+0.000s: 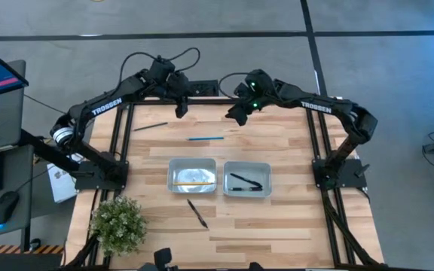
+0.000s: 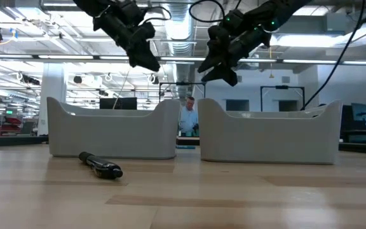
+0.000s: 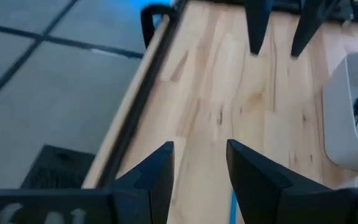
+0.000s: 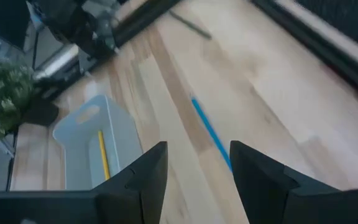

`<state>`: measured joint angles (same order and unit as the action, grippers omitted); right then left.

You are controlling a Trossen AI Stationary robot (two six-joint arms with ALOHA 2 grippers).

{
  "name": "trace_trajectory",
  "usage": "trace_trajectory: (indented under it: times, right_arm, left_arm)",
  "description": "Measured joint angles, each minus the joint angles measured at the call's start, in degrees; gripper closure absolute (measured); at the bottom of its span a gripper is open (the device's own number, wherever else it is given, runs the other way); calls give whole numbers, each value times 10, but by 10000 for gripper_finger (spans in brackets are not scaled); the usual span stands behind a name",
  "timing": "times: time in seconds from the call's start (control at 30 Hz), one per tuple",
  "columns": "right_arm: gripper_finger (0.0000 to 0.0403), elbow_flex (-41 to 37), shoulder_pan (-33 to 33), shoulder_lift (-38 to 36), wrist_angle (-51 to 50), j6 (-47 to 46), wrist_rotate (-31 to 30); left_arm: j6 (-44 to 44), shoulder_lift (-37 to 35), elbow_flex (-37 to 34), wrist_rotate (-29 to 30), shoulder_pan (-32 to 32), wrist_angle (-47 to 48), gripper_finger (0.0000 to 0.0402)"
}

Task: Sort pens & pencils
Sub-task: Put the blue pencil into the left gray bin

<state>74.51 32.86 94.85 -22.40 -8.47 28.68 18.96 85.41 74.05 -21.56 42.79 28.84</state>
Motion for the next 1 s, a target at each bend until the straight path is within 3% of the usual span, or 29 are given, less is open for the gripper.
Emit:
trace_trajectory:
  times: [0.43,0.7,1.0]
  right_arm:
    - [209,1,12,-4,-17,31,-2]
    - [207,1,24,-4,-55,59,-1]
    - [207,1,42,-4,-81,76,0]
  left_arm:
    - [-100,1,-12,108,-26,53,264]
    - [-59,23,-12,191,-63,41,264]
    - [30,76,-9,210,-81,0,264]
